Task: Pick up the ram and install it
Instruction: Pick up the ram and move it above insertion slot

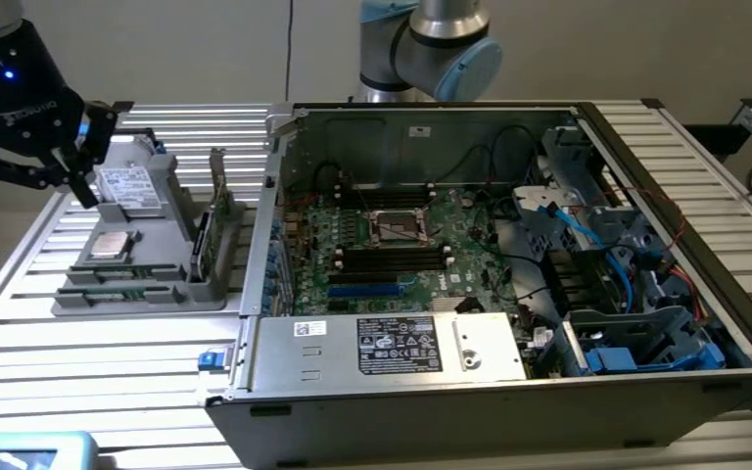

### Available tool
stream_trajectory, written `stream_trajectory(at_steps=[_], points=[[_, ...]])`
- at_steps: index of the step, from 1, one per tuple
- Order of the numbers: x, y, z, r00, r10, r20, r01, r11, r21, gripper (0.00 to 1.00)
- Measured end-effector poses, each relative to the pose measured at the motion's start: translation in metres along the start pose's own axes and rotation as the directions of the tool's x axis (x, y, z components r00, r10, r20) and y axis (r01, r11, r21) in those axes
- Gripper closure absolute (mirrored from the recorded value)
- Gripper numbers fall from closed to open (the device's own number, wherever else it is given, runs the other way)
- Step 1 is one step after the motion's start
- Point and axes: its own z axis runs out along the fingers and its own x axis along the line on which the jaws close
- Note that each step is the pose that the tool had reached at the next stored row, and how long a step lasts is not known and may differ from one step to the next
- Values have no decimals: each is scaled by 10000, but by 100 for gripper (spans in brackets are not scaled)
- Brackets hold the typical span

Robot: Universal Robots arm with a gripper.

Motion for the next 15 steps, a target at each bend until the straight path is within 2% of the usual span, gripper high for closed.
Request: stream_trajectory(at_steps=[4, 8, 12, 15], points=[[0, 0, 5, 9973, -729, 7, 729, 9973, -13, 89], [0, 0, 10, 9894, -1454, 14, 1454, 9894, -26, 89], [0, 0, 16, 9761, -2172, 23, 2172, 9761, -38, 89], [0, 0, 22, 9629, -2700, 30, 2700, 9628, -46, 89]])
